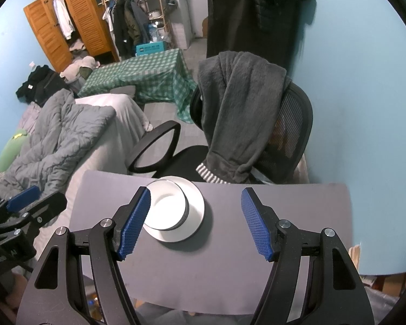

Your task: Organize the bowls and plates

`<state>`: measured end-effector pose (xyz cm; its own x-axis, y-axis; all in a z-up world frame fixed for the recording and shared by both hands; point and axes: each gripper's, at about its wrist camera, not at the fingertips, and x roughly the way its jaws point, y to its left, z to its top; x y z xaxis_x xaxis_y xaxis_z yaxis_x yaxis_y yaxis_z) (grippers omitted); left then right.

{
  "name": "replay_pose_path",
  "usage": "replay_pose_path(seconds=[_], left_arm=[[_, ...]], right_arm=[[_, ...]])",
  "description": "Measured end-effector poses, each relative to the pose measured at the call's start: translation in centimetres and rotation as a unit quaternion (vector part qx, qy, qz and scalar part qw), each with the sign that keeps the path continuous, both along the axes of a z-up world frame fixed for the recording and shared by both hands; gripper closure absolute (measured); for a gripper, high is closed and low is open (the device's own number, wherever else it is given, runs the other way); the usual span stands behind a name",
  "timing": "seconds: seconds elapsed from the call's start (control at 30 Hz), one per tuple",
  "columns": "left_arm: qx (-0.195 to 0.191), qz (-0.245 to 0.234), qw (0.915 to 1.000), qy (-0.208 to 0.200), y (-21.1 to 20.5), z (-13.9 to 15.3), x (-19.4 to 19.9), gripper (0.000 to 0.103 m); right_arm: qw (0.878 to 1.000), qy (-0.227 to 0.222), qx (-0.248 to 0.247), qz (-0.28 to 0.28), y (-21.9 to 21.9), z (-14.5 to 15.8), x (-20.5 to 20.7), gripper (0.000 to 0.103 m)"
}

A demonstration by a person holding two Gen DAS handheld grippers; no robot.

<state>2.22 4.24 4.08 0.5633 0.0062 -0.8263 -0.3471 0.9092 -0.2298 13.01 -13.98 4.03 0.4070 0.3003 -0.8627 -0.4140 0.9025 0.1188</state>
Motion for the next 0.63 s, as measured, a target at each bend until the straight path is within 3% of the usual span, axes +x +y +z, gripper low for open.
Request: replay_pose_path(seconds=[0.63], left_arm=[[0.008, -0.003, 1.0000, 0.001, -0.21, 0.08, -0.82, 0.017]], right_arm=[[1.000, 0.000, 0.000, 0.002, 0.05, 0.21, -0.90, 0.034]])
